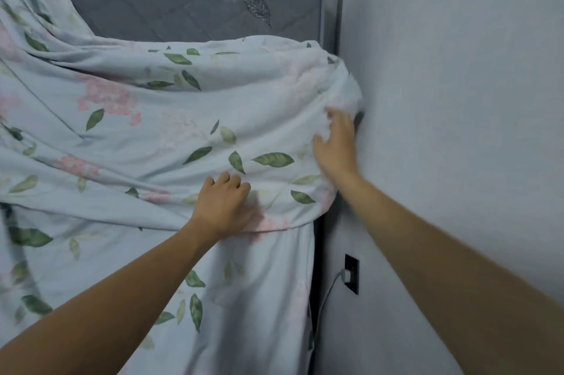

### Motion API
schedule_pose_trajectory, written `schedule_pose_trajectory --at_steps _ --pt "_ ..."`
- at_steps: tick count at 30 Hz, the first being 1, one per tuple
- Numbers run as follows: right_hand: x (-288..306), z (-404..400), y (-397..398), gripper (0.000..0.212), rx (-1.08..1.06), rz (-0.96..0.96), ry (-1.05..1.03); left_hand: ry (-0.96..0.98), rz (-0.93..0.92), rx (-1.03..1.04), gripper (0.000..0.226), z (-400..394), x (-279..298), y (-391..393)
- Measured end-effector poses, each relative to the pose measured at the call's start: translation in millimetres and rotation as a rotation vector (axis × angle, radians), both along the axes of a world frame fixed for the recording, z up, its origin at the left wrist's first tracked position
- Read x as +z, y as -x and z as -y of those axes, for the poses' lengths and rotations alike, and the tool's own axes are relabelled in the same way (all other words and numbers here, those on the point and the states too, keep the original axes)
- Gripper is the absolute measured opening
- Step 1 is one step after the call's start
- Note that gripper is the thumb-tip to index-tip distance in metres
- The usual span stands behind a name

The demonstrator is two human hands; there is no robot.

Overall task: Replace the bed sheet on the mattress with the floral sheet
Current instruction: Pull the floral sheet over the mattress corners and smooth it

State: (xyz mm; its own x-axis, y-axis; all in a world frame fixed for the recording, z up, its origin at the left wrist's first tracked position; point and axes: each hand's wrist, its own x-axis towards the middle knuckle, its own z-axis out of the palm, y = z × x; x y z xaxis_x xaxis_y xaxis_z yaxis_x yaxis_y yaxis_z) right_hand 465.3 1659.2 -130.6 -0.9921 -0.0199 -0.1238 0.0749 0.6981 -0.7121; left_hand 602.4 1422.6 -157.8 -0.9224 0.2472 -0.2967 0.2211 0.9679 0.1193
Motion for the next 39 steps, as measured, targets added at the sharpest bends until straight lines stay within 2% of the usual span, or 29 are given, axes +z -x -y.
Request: schedule_pose_trajectory --at_steps 2,4,6,8,9,11,14,17,21,24,26,30,34,39 --pt "-15 7 -69 0.038 0.028 0.006 -0.072 -0.007 0.084 -0.030 0.073 2 -4 -13" --pt "-29 8 -135 0.031 -0.057 0.034 -0.121 0.014 0.129 -0.072 0.083 3 -8 -27" --pt "-45 3 -191 0.033 -0.198 0.175 -0.119 0.068 0.118 -0.085 0.075 4 -15 -37" --pt "-62 -8 -230 0.038 -0.291 0.412 -0.050 0.050 0.067 -0.085 0.052 8 -21 -38" --pt "-68 -14 -241 0.034 -0.292 0.494 -0.003 0.039 0.061 -0.089 0.042 9 -21 -34" --pt "-72 -22 -246 0.018 -0.261 0.536 0.035 0.010 0.110 -0.040 0.025 9 -13 -22" --pt "-69 -31 -239 0.031 -0.230 0.415 -0.086 -0.053 0.044 0.189 0.009 6 1 6" --pt "-64 -40 -241 0.032 -0.221 0.338 -0.190 -0.089 -0.107 0.310 0.014 3 13 38" --pt "-61 -58 -275 0.030 -0.224 0.428 -0.287 -0.178 -0.151 0.397 0.024 -7 21 56" --pt "-59 -63 -291 0.025 -0.156 0.518 -0.386 -0.311 -0.082 0.350 0.045 -19 17 38" --pt "-59 -63 -289 0.026 -0.157 0.578 -0.363 -0.373 -0.026 0.275 0.056 -24 14 18" --pt "-61 -64 -267 0.019 -0.179 0.571 -0.172 -0.238 0.013 0.092 0.051 -25 -2 -24" --pt "-55 -49 -235 0.058 -0.004 0.423 -0.015 -0.173 0.090 0.051 0.055 -19 -14 -47" --pt "-34 -8 -181 0.080 0.067 0.210 -0.165 -0.110 0.091 0.145 0.083 1 7 -24"
